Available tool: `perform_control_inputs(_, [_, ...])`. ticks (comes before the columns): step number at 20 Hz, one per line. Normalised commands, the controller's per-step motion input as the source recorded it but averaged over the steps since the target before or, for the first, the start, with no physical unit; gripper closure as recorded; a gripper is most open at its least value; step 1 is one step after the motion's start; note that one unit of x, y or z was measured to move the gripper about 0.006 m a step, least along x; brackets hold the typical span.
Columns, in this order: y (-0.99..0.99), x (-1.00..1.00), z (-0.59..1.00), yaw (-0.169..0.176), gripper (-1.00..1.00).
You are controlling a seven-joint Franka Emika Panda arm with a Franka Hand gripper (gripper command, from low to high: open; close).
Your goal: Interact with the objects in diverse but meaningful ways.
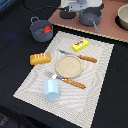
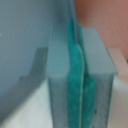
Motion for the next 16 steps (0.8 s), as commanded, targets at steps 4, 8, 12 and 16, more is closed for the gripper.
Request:
perform_control_inputs(4, [0.24, -0.43, 0.73, 0.047, 1.00])
perform_control_inputs(8, [0.27, -0.66, 0.79, 0.055, 1.00])
perform_control_inputs(12, [0.26, -0.78, 0.72, 0.059, 1.00])
perform_control_inputs(16, [0.15, -0.77, 0.58, 0.071, 1.00])
